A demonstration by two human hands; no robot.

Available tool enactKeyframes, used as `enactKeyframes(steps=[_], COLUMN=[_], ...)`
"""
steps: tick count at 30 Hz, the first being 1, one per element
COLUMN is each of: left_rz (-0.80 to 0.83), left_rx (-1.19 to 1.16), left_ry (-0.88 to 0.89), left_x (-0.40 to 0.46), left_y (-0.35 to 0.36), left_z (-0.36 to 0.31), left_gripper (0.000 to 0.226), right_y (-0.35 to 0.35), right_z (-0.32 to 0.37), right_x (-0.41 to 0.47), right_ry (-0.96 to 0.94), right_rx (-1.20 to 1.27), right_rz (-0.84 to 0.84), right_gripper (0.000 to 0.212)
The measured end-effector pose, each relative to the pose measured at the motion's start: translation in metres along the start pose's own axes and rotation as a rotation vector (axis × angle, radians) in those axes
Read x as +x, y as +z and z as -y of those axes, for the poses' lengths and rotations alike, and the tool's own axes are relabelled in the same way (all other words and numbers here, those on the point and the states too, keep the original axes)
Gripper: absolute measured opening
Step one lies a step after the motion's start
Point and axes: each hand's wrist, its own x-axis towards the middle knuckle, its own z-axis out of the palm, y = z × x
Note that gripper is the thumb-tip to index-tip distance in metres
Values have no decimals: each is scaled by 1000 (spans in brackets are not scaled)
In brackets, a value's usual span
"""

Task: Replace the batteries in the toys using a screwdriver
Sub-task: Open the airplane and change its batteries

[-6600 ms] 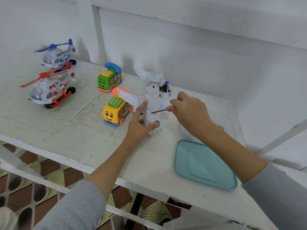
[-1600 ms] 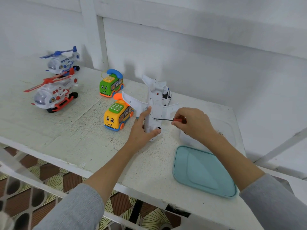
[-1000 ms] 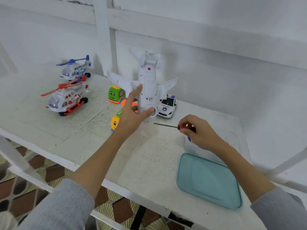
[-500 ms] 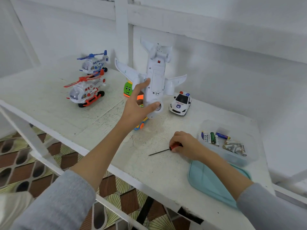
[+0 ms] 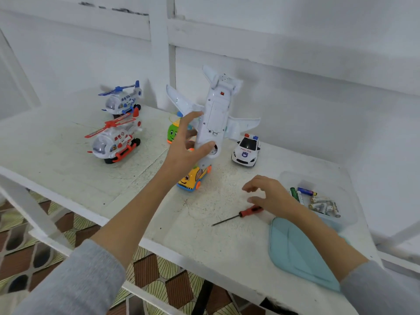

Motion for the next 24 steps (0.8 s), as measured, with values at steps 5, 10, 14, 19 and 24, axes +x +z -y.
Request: enactKeyframes(steps=[5, 10, 14, 19, 24], left_rz=[28, 80, 77, 17, -16], left_rx=[-54, -44, -90, -104, -94], left_ry=[-44, -107, -117, -101, -49], left_x=[17, 22, 17, 12, 6], left_y=[-16, -27, -30, -37, -52], left_z=[1, 0, -8, -15, -22], left_gripper=[98, 103, 100, 94, 90], right_y=[-34, -67, -82, -92, -90], right_z=[38, 98, 135, 157, 177], right_x=[9, 31, 66, 102, 122], right_ry=[13, -110, -175, -201, -259], right_rx=[158, 223, 152, -32, -132], right_rz=[-417, -584, -482, -310, -226], right_gripper=[17, 19, 29, 45, 41])
